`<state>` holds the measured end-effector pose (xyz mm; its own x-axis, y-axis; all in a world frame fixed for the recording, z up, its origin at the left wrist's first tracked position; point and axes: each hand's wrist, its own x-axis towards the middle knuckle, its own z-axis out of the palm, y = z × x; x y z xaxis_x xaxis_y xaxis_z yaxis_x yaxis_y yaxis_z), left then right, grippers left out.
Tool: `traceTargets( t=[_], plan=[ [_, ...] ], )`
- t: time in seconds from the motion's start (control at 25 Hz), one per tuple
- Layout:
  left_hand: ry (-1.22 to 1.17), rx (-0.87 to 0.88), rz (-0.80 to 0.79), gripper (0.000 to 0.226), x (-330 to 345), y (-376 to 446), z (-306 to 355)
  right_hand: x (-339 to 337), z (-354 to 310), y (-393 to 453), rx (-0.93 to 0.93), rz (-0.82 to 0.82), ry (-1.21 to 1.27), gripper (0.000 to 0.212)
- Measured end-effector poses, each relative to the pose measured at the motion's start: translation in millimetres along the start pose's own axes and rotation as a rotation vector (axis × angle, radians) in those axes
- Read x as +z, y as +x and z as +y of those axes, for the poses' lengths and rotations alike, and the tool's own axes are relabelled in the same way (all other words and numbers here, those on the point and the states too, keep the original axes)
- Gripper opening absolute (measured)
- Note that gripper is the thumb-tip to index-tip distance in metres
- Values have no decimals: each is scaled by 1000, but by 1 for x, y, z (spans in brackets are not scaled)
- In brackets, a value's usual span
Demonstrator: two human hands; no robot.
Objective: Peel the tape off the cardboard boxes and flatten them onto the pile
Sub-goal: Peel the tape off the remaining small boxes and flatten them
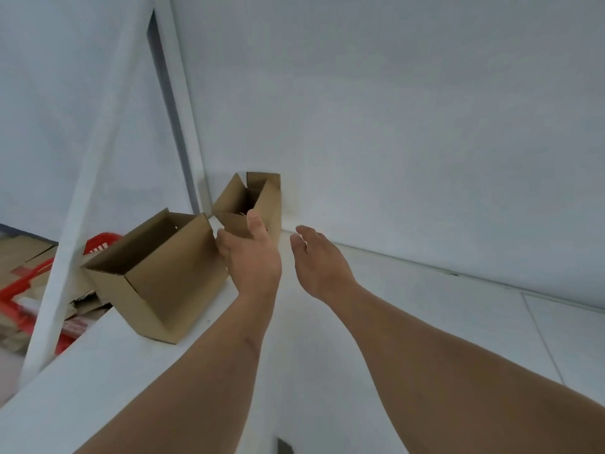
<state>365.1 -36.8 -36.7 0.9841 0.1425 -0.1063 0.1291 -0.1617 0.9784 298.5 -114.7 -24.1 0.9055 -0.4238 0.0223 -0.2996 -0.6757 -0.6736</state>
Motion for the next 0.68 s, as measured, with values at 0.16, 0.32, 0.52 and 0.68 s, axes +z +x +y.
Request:
traceTargets(
  t=[0.16, 0.32, 0.52, 0.68],
  plan=[
    [-161, -98, -20, 80, 1, 26, -12, 23, -15, 34, 67, -98, 376, 59],
    [-292, -228, -97, 66, -2, 26, -14, 26, -20, 33, 110, -112, 558, 54],
    [-120, -111, -234, 30, -14, -39, -18, -10, 13, -27, 235, 95, 521, 43],
    [-114, -116, -488, 53, -15, -108, -27, -52, 49, -114, 408, 188, 645, 51]
  ],
)
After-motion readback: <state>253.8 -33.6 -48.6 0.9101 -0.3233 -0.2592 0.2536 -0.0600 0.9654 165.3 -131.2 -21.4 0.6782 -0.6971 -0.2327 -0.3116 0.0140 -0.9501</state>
